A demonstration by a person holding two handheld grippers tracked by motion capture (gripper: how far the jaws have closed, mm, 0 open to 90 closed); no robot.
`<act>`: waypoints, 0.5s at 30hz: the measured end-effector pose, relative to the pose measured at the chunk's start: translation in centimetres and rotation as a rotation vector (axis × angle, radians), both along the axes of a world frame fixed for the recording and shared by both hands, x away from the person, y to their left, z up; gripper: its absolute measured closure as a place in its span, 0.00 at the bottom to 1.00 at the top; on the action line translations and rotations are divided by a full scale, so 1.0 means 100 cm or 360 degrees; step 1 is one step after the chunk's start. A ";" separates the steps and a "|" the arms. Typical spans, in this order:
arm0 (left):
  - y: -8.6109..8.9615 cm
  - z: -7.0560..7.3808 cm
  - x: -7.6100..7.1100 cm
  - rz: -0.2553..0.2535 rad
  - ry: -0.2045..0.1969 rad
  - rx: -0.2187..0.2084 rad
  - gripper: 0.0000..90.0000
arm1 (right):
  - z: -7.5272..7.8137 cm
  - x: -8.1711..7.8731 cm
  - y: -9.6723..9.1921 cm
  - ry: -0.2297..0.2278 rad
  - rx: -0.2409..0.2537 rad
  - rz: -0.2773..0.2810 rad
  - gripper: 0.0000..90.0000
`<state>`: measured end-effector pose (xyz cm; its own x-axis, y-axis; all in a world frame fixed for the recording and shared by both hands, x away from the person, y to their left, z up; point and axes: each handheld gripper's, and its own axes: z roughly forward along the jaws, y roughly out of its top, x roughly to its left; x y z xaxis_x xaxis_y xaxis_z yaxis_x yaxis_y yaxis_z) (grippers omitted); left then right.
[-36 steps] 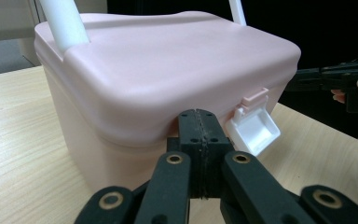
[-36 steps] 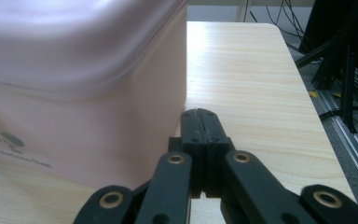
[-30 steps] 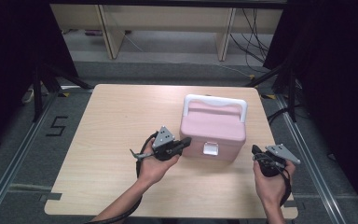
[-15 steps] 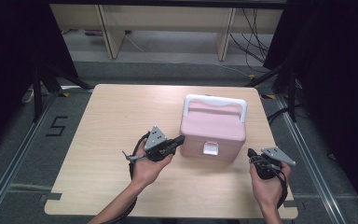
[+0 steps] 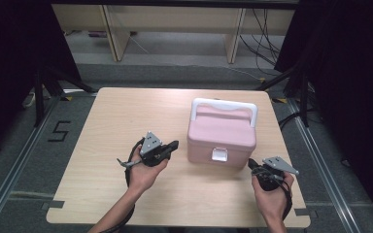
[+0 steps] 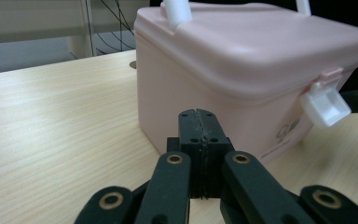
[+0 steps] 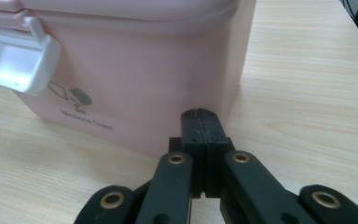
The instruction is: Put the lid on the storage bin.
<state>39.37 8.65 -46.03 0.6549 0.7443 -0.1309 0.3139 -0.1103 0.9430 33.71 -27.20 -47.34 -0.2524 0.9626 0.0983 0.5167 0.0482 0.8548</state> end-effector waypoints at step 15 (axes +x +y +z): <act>-0.001 -0.004 0.001 -0.0055 0.0005 0.0024 1.00 | 0.002 0.010 -0.003 -0.0041 -0.0057 -0.0019 1.00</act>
